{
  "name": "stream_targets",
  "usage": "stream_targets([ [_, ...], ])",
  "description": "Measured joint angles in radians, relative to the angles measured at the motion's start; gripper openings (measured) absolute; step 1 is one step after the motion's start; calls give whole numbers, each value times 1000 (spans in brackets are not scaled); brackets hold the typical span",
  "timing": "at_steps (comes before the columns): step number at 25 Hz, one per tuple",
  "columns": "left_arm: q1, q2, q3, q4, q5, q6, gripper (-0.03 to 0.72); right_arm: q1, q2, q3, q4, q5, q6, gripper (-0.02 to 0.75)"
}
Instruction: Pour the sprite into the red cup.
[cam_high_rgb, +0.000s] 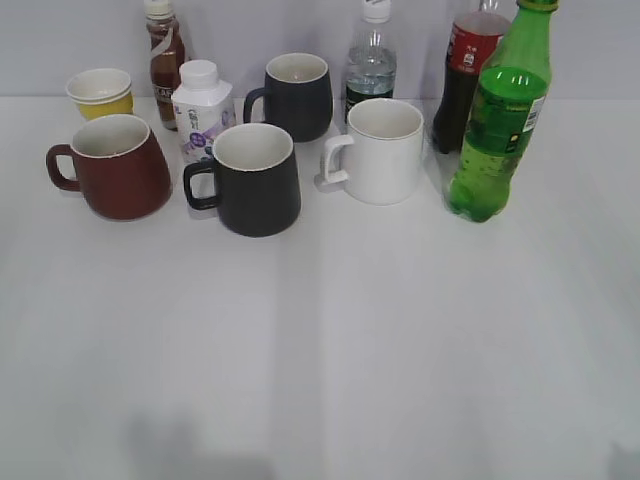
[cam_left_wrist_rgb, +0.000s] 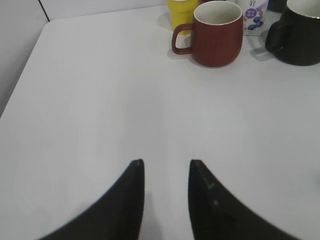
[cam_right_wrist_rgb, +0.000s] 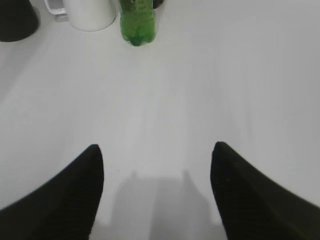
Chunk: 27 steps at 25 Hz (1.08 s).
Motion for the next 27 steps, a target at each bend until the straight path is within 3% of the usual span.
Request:
stream_targets([
  [27, 0, 0, 0, 0, 0, 0, 240, 0, 0, 0, 3, -1, 0, 501],
])
